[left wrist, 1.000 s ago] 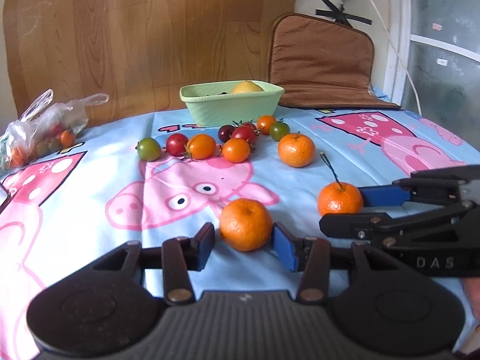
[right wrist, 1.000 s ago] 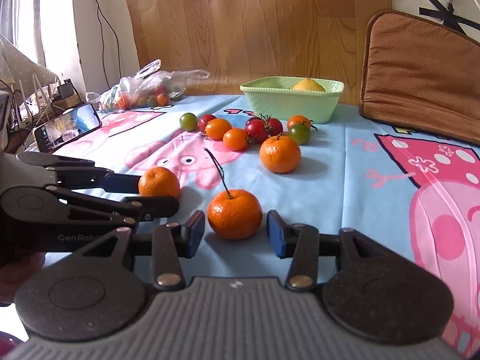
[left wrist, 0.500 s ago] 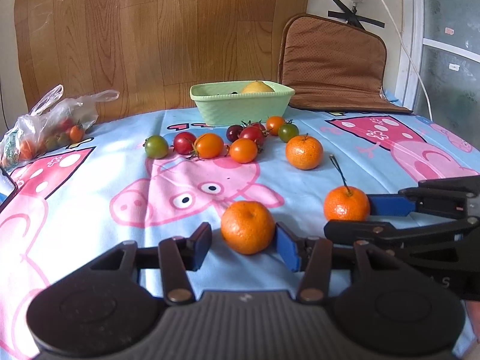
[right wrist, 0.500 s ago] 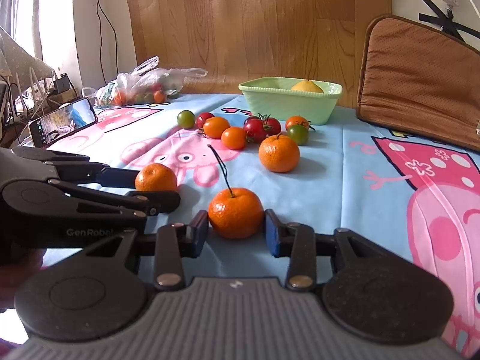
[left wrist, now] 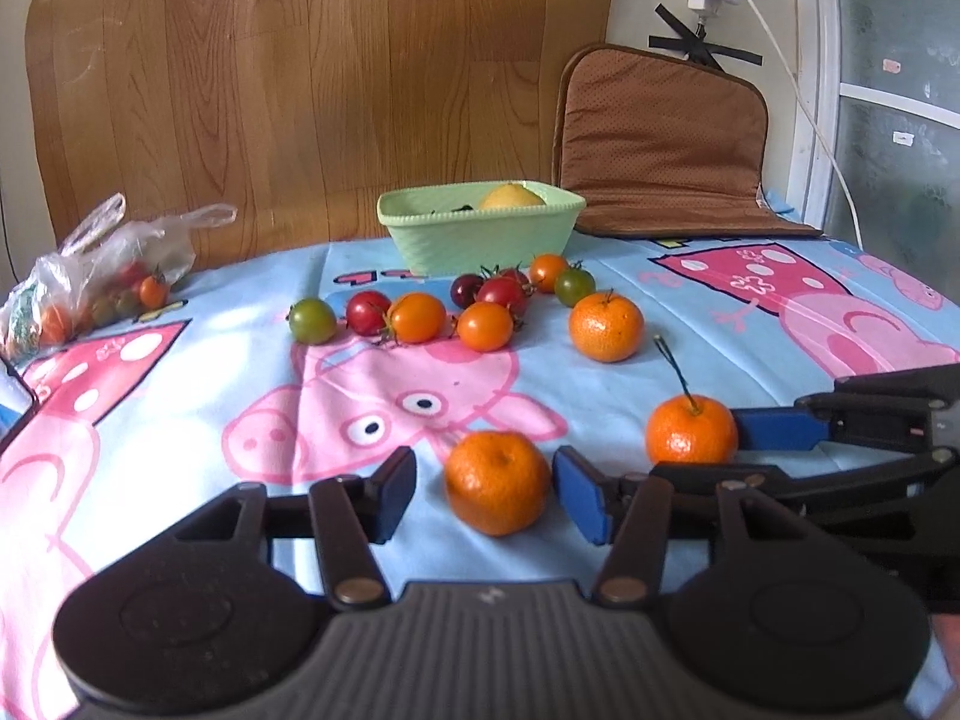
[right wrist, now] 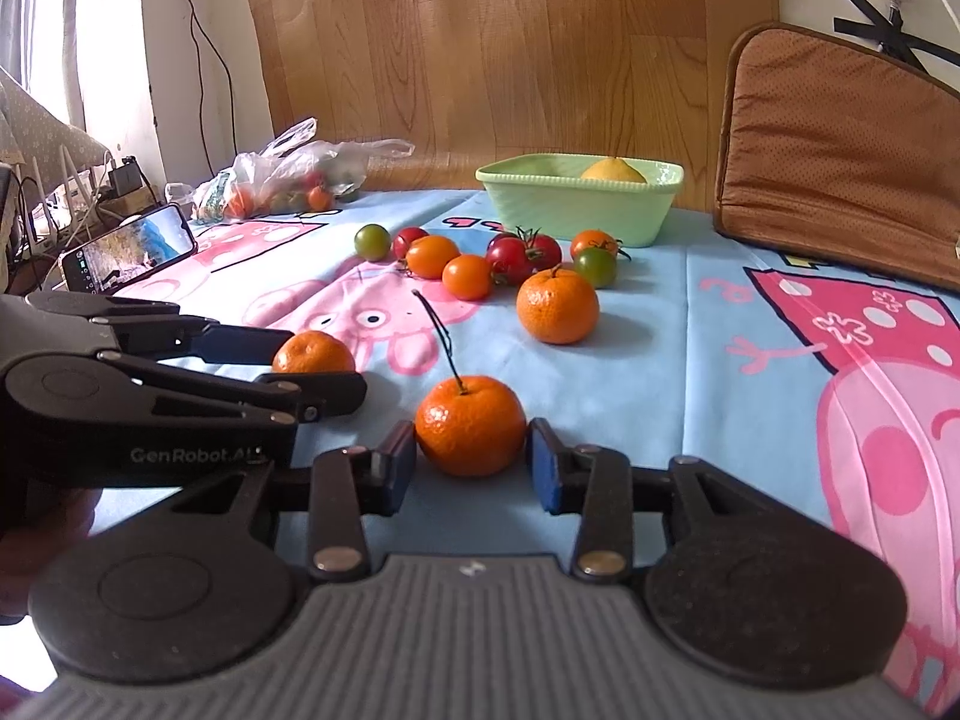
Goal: Organize fruits
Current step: 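Grasp a mandarin with the left gripper while the right gripper grasps another mandarin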
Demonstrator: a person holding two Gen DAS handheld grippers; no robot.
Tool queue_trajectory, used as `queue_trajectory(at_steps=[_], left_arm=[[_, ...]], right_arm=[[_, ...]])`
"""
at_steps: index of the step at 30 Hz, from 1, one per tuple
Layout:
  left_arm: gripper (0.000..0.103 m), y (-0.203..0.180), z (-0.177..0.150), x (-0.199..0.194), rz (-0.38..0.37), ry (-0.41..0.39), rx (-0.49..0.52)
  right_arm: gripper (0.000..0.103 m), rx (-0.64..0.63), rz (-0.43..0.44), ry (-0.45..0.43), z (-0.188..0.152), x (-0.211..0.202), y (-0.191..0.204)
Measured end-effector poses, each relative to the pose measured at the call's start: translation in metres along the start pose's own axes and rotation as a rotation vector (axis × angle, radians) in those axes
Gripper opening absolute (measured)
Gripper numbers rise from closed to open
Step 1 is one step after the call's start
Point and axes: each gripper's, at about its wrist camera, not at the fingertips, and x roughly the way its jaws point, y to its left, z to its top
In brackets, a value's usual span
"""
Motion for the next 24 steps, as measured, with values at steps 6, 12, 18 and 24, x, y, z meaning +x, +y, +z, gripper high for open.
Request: queue_trajectory(at_steps=[6,12,18,24], left_arm=[[0.037,0.005,0.001,0.007,-0.030,0.038,-0.020],[0.036,0.002,-0.002,0.005,-0.039,0.034,-0.015],[0.037,-0.006,-0.010,-0.006,-0.077,0.030,-0.001],[0.038,-0.016,-0.013,-0.009,-0.055,0.020,0.034]], right_arm=[[0.042,-0.004,-0.002,-0.003,0.000,0.000,0.000],[0.041,0.002,-0.021,-0.013,0.000,0.000,-0.001],[0.041,0.023,-0.047,0.001,-0.002,-0.007,-0.006],[0.042,0.061,-0.035,-0.002,-0.008,-0.016,-0.014]])
